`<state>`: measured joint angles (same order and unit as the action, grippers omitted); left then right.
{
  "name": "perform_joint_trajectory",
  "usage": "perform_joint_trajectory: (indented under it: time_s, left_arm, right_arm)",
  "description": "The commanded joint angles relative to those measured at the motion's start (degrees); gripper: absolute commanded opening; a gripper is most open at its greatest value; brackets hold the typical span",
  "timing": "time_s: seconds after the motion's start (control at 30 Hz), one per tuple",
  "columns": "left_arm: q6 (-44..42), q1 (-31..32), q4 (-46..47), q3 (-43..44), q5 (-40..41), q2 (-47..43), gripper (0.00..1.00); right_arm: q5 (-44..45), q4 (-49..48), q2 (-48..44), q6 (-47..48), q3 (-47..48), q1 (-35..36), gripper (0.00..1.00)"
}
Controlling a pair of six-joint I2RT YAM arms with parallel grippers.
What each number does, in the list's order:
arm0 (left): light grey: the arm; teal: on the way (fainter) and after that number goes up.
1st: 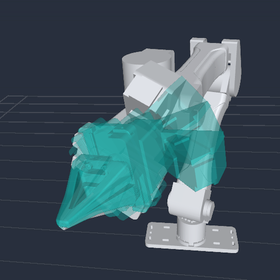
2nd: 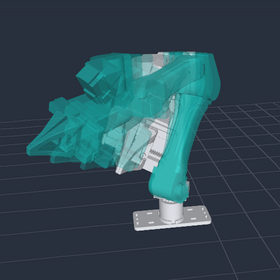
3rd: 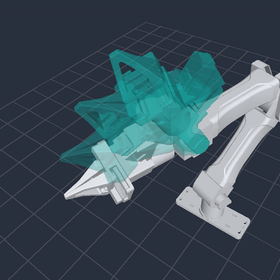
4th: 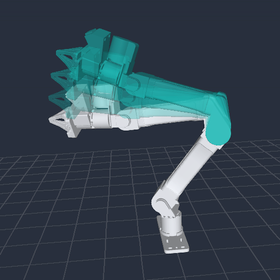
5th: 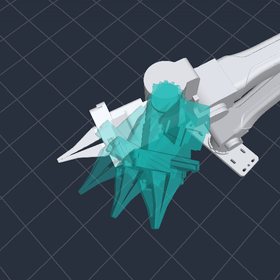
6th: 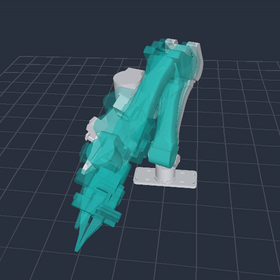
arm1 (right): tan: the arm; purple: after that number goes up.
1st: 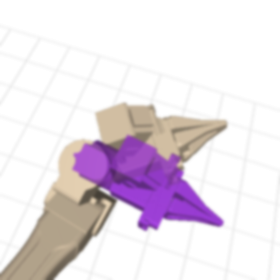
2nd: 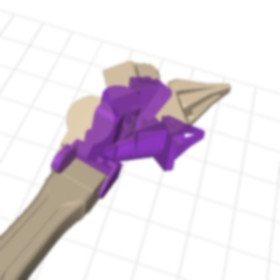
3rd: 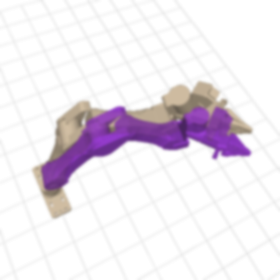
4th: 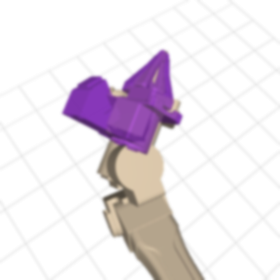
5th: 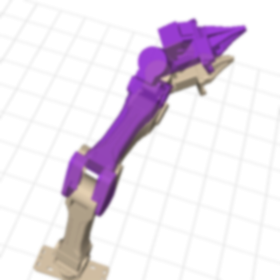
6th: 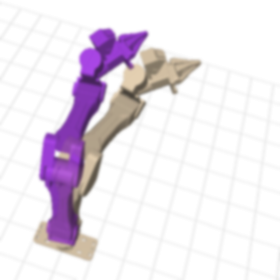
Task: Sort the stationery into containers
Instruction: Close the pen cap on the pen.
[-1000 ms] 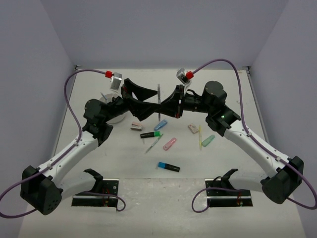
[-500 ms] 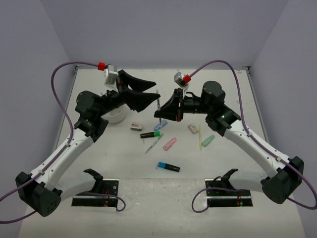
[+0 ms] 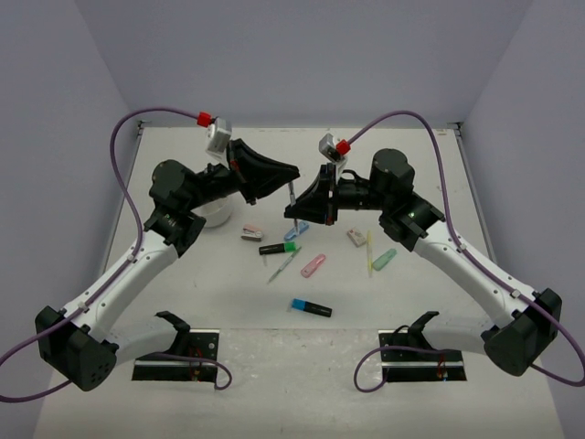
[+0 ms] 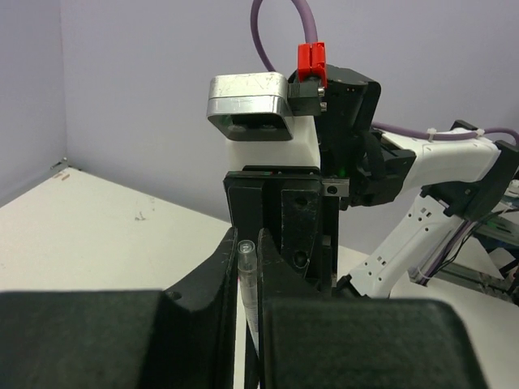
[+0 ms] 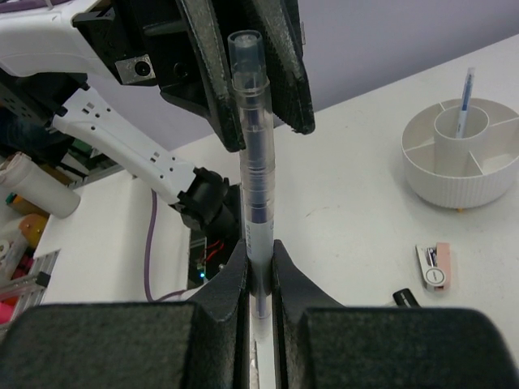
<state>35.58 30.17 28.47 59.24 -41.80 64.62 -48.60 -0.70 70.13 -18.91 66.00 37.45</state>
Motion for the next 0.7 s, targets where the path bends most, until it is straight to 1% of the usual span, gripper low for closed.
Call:
perform_joint_trajectory:
  time_s: [0.0,0.1,0.2,0.37,0.5,0.67]
  left_arm:
    - [1.8,0.0,2.7,-0.7,-2.7,0.6,0.00]
    - [3.1,0.5,3.4,-2.5,-3.4,0.6,0.00]
    - [3.4,1.4,2.8,-4.9,-2.9,0.3,0.00]
    - [1.5,6.0,0.5,-9.8,2.2,-1.4,0.00]
    - [0.5,9.5,1.1,-14.5,5.5,-4.0,0.00]
    - [1.7,10.3,1.3,-18.6,6.1,-5.9,0.00]
  right_arm:
    - [-0.4,-0.5,-0.1,0.9,5.4,0.3,0.00]
    - [1.3,-0.4,0.1,1.1,8.2,0.3,0.00]
    - [5.5,0.2,0.3,1.6,12.0,0.3,0.00]
    - [10.9,0.9,1.8,3.3,20.3,0.2,0.00]
    - [12.8,5.2,4.6,4.6,30.1,0.0,0.00]
    - [14.4,8.2,7.1,5.7,36.9,-0.1,0.00]
